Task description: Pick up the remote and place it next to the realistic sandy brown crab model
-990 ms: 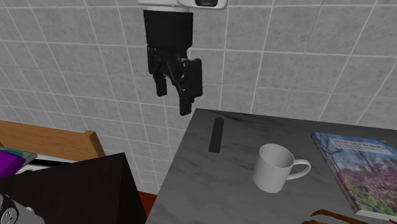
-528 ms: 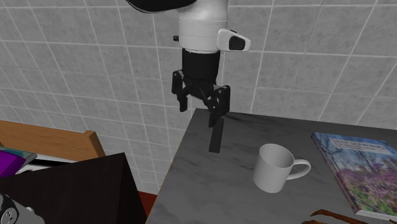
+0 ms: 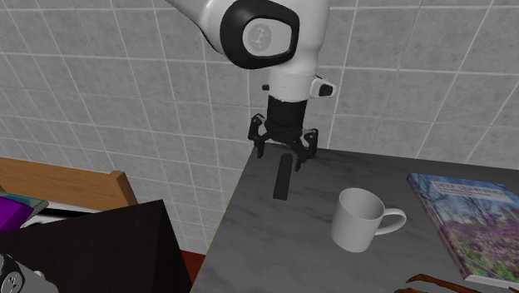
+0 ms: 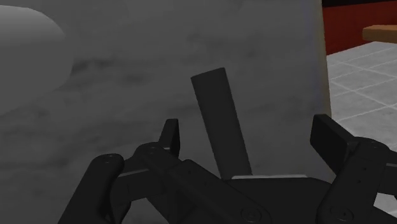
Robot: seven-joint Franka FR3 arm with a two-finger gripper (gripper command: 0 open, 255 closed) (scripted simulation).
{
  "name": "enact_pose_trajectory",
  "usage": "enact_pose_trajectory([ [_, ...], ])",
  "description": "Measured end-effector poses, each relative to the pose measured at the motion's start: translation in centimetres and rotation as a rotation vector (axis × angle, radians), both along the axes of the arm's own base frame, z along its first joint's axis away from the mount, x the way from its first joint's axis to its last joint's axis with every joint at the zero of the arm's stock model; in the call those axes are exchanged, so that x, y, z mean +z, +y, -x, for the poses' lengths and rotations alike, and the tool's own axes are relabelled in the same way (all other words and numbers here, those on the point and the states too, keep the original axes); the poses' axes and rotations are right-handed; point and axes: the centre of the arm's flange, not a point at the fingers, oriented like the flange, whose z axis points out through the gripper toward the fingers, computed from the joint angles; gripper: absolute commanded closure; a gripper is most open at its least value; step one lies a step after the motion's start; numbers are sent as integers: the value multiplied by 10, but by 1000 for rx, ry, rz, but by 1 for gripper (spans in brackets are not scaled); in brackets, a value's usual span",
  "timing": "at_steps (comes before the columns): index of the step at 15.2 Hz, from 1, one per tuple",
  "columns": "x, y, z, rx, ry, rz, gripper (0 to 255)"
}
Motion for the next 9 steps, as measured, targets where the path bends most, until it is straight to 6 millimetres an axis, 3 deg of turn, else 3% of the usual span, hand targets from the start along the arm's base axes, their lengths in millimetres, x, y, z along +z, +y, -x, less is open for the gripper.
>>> enact_pose_trajectory([
  [4,-39,23,-31,119,0,-13,0],
  [6,-50,35,-37,156,1,-17,0],
  [9,-66,38,-38,167,1,-18,0],
])
